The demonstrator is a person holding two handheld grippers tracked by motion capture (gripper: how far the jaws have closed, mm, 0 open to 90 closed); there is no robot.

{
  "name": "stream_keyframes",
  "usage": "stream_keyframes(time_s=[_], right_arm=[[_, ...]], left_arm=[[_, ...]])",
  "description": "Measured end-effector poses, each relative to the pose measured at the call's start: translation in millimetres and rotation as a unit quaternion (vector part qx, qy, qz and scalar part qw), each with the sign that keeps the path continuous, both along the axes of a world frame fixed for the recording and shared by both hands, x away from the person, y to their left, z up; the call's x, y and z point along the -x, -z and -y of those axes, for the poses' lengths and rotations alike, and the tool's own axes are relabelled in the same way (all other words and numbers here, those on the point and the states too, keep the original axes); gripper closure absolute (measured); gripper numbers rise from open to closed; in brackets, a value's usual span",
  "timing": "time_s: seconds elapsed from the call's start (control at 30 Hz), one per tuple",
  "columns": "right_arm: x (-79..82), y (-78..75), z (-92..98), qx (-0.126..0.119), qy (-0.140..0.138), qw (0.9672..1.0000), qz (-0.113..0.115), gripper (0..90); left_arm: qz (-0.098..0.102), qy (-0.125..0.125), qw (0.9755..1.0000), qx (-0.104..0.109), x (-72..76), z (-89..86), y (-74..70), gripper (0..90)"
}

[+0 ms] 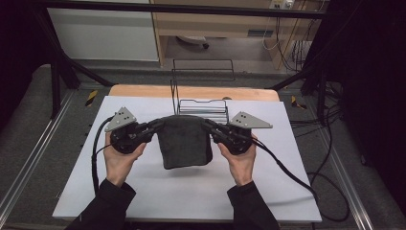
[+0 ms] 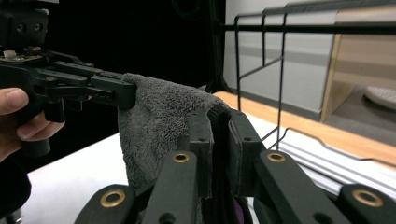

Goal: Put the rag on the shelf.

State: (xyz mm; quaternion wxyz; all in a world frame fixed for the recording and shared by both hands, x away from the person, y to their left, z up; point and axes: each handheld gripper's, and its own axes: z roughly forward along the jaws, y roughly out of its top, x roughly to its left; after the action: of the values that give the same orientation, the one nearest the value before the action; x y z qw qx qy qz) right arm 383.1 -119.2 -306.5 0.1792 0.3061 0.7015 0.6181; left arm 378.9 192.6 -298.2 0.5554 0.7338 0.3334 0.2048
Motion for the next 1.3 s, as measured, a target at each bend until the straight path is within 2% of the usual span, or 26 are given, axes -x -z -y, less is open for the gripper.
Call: stream_keyframes(time_s=[0.37, 0.53, 0.7, 0.93, 1.3], right_arm=[[6.2, -21.2, 13.2, -0.016, 0.016, 0.9992, 0.032, 82.4], [8.2, -33.9, 20.6, -0.025, 0.024, 0.9981, 0.051, 82.4], [10.1, -41.8, 24.3, -0.031, 0.029, 0.9971, 0.063, 82.4], [11.0, -53.7, 29.2, -0.045, 0.046, 0.9939, 0.089, 82.5], [7.9, -71.3, 31.2, -0.058, 0.064, 0.9898, 0.114, 82.4]], left_arm=[[0.032, 0.004, 0.9992, 0.025, -3.0, 15.3, -23.0, 80.7], [0.059, 0.002, 0.9974, 0.04, -2.2, 23.5, -34.9, 80.8], [0.07, 0.002, 0.9962, 0.052, -2.4, 28.3, -40.6, 80.8], [0.083, 0.002, 0.9943, 0.067, -5.0, 34.6, -50.4, 80.8], [0.103, 0.002, 0.9903, 0.094, -12.4, 38.6, -68.7, 80.8]])
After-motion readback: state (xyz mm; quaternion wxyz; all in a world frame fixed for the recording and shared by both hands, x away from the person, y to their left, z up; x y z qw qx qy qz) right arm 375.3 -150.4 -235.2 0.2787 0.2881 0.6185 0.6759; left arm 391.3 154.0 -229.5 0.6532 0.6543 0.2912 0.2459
